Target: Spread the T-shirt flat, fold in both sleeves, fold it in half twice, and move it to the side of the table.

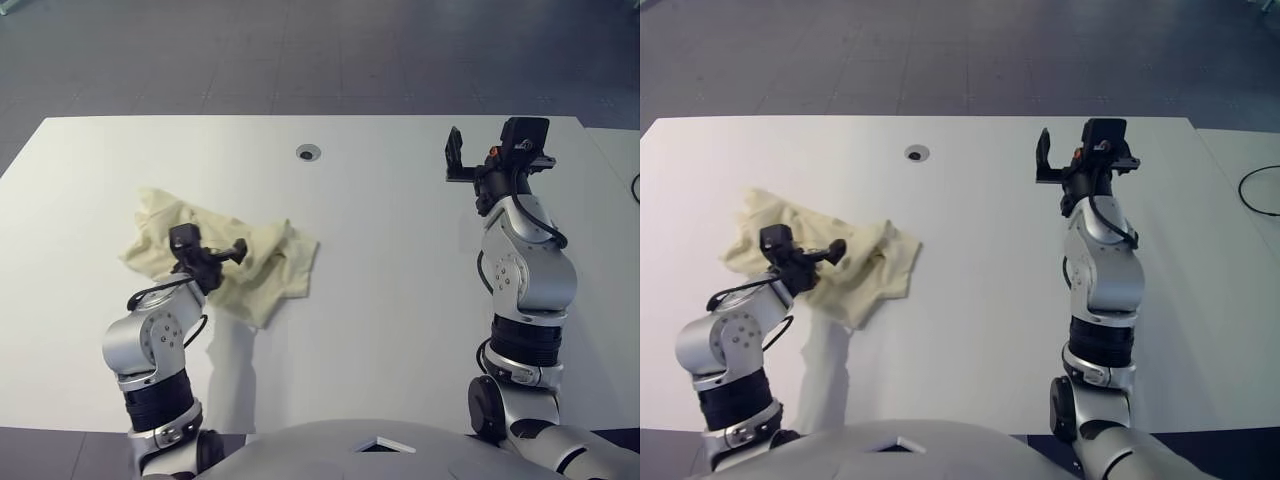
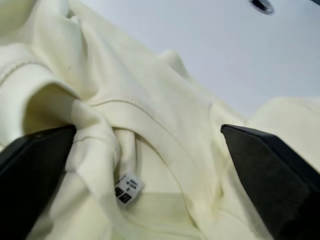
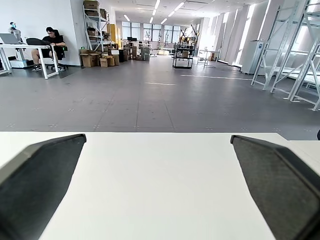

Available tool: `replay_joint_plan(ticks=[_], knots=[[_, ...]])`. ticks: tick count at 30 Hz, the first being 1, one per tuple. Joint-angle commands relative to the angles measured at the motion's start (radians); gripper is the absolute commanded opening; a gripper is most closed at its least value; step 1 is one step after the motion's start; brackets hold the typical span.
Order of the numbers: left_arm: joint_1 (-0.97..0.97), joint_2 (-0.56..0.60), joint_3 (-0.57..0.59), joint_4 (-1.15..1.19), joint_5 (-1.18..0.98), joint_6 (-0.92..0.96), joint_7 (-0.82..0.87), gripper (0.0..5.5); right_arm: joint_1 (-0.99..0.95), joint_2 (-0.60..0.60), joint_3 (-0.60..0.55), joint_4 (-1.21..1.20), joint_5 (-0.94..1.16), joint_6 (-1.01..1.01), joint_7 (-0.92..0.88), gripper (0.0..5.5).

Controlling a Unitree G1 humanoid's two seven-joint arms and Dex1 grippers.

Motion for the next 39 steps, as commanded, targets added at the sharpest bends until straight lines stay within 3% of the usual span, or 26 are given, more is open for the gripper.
replay_joint_plan(ticks=[1, 5, 9, 12, 15, 25, 34, 39], knots=[[-0.154, -0.110, 0.120, -0.005, -0.150, 0.348, 0.020, 5.39, 0.004, 0.010, 0.016, -0.053, -0.012, -0.011, -0.010, 5.38], [-0.357, -0.078, 0.246, 0.063, -0.290, 0.348, 0.107, 5.39, 0.002, 0.019, 0.062, -0.066, -0.001, -0.017, 0.019, 5.38], [-0.516, 0.061, 0.284, 0.171, -0.497, 0.348, 0.191, 5.39, 0.025, 0.020, 0.115, -0.090, 0.026, -0.012, 0.082, 5.38], [-0.610, 0.287, 0.157, 0.181, -0.457, 0.324, 0.075, 5.39, 0.096, -0.008, 0.218, -0.135, 0.071, 0.023, 0.201, 5.38], [-0.599, 0.439, 0.006, 0.217, -0.332, 0.144, -0.029, 5.39, 0.154, -0.050, 0.344, -0.143, 0.093, 0.028, 0.322, 5.38], [-0.594, 0.506, -0.171, 0.278, -0.123, -0.165, -0.173, 5.39, 0.133, -0.176, 0.676, 0.170, -0.114, -0.183, 0.539, 5.38], [-0.501, 0.608, -0.253, 0.212, -0.038, -0.295, -0.340, 5.39, 0.148, -0.488, 0.587, 0.233, -0.143, -0.315, 0.794, 5.38], [-0.354, 0.674, -0.361, 0.127, -0.001, -0.431, -0.521, 5.39, 0.070, -0.515, 0.521, 0.271, -0.099, -0.345, 0.873, 5.38]])
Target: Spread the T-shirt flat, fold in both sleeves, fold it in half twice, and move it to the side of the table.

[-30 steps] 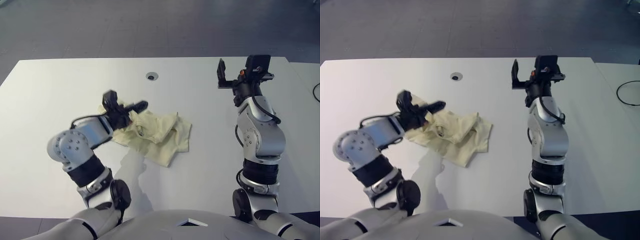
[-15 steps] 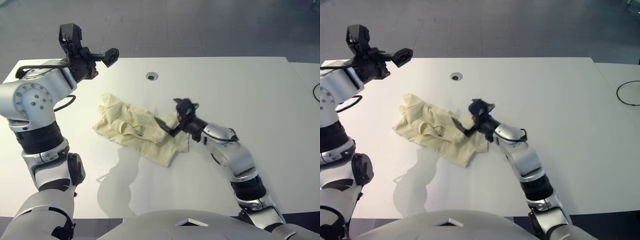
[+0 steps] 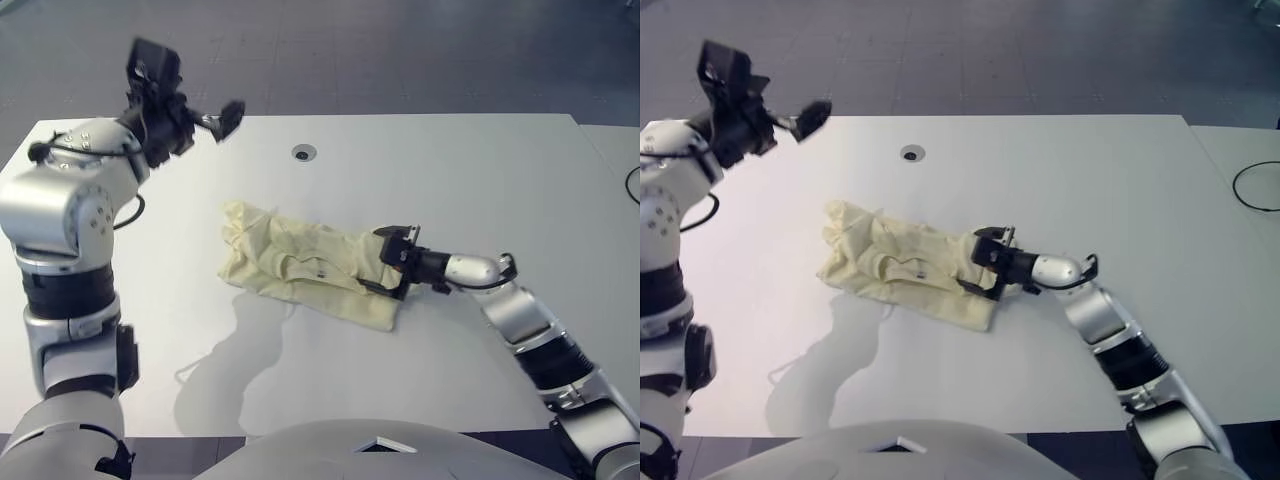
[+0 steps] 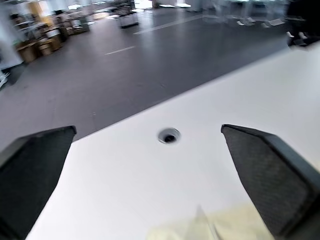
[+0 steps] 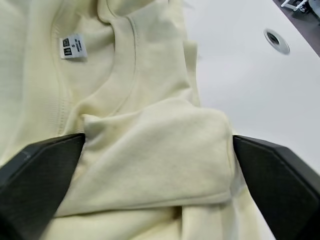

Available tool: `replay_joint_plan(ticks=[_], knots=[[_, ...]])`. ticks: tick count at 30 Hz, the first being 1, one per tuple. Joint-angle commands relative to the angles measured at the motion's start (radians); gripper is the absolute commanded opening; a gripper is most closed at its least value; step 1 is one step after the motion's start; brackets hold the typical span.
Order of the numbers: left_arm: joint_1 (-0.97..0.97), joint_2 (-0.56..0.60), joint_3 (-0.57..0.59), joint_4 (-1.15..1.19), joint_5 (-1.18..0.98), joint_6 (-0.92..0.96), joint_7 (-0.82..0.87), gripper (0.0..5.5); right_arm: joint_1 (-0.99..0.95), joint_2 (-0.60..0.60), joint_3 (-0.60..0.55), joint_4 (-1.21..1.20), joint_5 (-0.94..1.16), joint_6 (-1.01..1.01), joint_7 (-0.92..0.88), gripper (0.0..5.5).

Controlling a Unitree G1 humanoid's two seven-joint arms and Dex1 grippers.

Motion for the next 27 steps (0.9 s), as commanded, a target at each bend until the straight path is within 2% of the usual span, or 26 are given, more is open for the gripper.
replay_joint_plan(ticks=[1, 7, 12, 16, 19, 27], knots=[[0.108, 0.056, -0.084, -0.057, 0.036, -0.110, -0.140, 5.39, -0.033, 0.001, -0.039, 0.006, 0.040, 0.043, 0.064, 5.38], [0.188, 0.118, -0.122, -0.069, 0.063, -0.332, -0.383, 5.39, -0.083, 0.010, -0.177, -0.201, 0.242, 0.226, 0.129, 5.38], [0.228, 0.202, -0.234, -0.049, 0.223, -0.585, -0.548, 5.39, -0.057, -0.096, -0.204, -0.320, 0.236, 0.244, 0.174, 5.38], [0.256, 0.225, -0.316, 0.009, 0.395, -0.774, -0.571, 5.39, 0.031, -0.187, -0.169, -0.339, 0.111, 0.130, 0.167, 5.38], [0.276, 0.230, -0.335, 0.046, 0.473, -0.867, -0.570, 5.39, 0.084, -0.221, -0.167, -0.343, 0.047, 0.061, 0.154, 5.38], [0.246, 0.170, -0.413, 0.178, 0.661, -1.055, -0.534, 5.39, 0.114, -0.175, -0.125, -0.313, -0.059, -0.023, 0.097, 5.38]])
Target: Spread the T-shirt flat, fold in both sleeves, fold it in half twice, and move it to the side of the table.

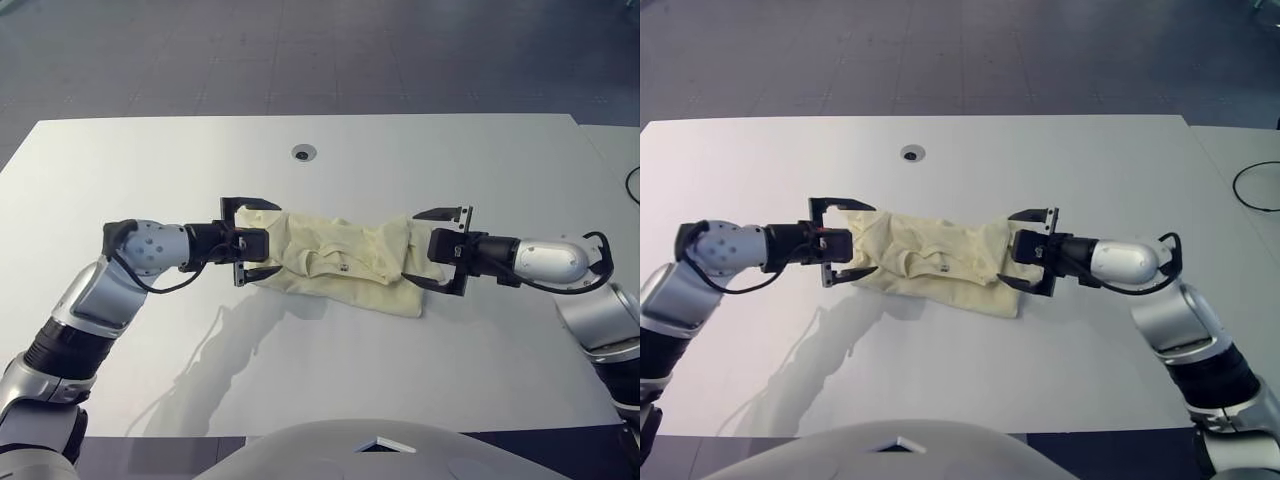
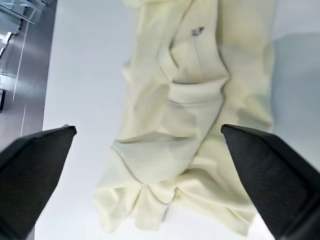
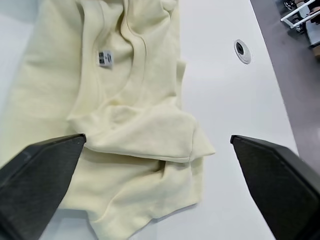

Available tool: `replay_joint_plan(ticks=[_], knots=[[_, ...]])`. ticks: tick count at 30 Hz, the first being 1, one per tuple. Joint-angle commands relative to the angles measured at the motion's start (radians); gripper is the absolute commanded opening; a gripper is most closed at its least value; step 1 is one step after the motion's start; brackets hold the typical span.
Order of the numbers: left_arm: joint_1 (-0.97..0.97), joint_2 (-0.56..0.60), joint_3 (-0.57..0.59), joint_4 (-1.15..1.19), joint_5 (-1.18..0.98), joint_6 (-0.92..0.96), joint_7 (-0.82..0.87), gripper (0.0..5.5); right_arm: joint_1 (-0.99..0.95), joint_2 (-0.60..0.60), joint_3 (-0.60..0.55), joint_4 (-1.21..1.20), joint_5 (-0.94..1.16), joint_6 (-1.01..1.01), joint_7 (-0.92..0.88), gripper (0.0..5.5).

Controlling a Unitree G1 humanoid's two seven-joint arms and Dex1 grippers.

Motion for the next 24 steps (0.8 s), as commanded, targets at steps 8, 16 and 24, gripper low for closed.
replay_joint_plan(ticks=[8, 16, 24], knots=[[-0.077, -0.066, -0.076, 0.167, 0.217, -0.178, 0.059, 5.39, -0.010, 0.045, 0.034, 0.048, -0.056, -0.064, -0.009, 5.38], [-0.110, -0.103, -0.100, 0.215, 0.285, -0.209, 0.067, 5.39, -0.005, 0.057, 0.035, 0.063, -0.078, -0.086, -0.014, 5.38], [-0.129, -0.138, -0.106, 0.240, 0.327, -0.212, 0.089, 4.79, 0.016, 0.045, 0.060, 0.080, -0.147, -0.155, -0.017, 5.40]])
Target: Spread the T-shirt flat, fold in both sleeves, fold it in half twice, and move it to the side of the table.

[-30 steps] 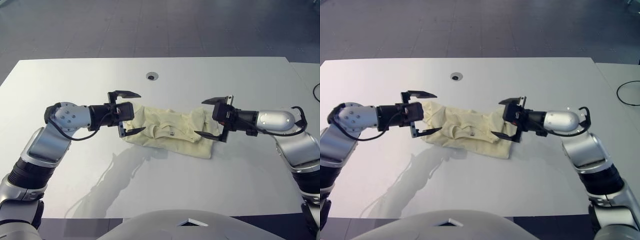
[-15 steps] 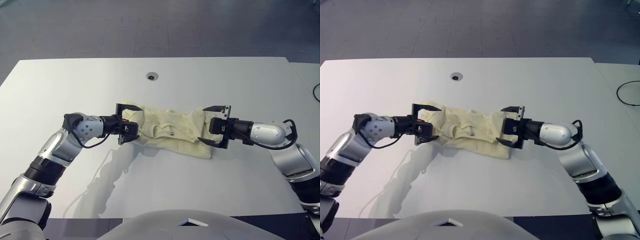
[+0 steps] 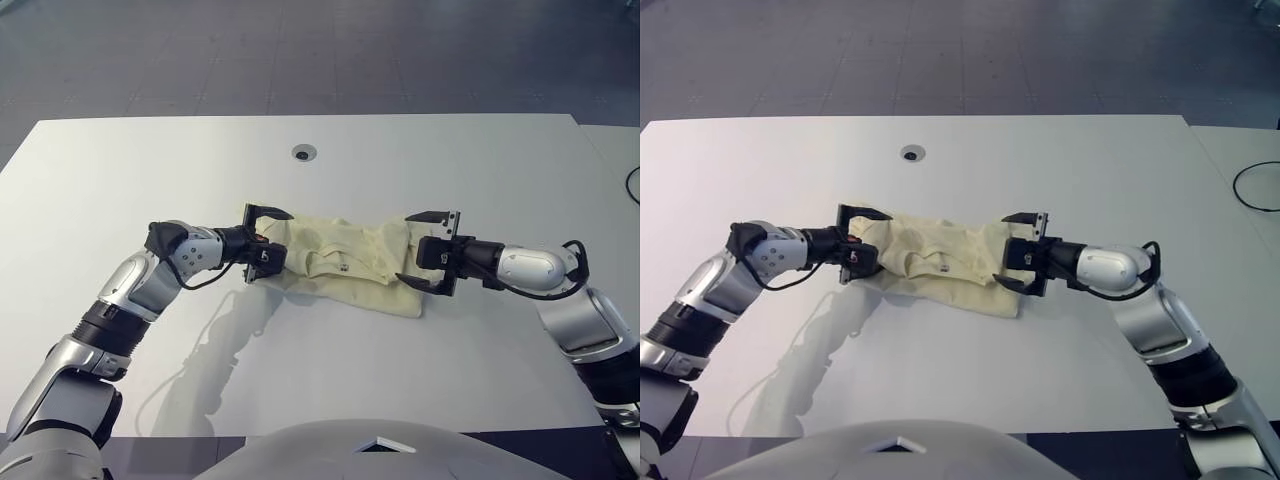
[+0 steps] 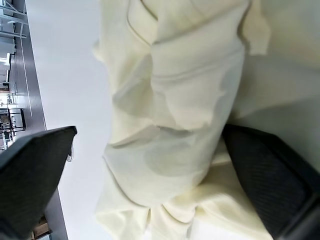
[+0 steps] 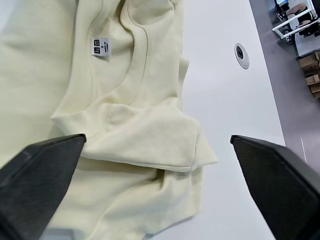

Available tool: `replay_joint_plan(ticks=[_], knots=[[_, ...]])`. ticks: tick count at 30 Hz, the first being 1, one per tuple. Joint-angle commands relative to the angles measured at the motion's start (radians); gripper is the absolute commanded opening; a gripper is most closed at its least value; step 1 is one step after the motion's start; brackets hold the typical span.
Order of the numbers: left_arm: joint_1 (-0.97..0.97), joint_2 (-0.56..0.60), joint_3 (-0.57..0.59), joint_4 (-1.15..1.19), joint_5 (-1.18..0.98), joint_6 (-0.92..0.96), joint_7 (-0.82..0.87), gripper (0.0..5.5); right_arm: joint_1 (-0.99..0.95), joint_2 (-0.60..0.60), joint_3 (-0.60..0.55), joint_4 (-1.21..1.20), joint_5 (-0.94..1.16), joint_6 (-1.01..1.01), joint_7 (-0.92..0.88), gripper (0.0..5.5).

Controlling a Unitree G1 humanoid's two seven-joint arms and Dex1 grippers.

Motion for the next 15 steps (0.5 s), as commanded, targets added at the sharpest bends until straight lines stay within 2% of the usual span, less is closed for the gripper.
replay_joint_plan(ticks=[1, 5, 9, 15], knots=[[-0.023, -0.029, -0.001, 0.006, 0.015, 0.008, 0.013, 4.62, 0.020, -0.022, 0.010, 0.002, -0.030, -0.038, 0.014, 5.40], [-0.014, -0.035, 0.006, -0.003, 0.018, 0.017, 0.014, 3.94, 0.011, -0.036, -0.007, -0.004, -0.026, -0.042, 0.035, 5.40], [-0.007, -0.044, 0.010, -0.026, 0.002, 0.034, 0.004, 3.23, 0.012, -0.014, 0.024, 0.008, -0.059, -0.059, 0.025, 5.40], [-0.015, -0.041, 0.017, -0.037, -0.026, 0.042, -0.015, 2.20, -0.008, 0.041, 0.067, 0.091, -0.167, -0.136, -0.073, 5.40]])
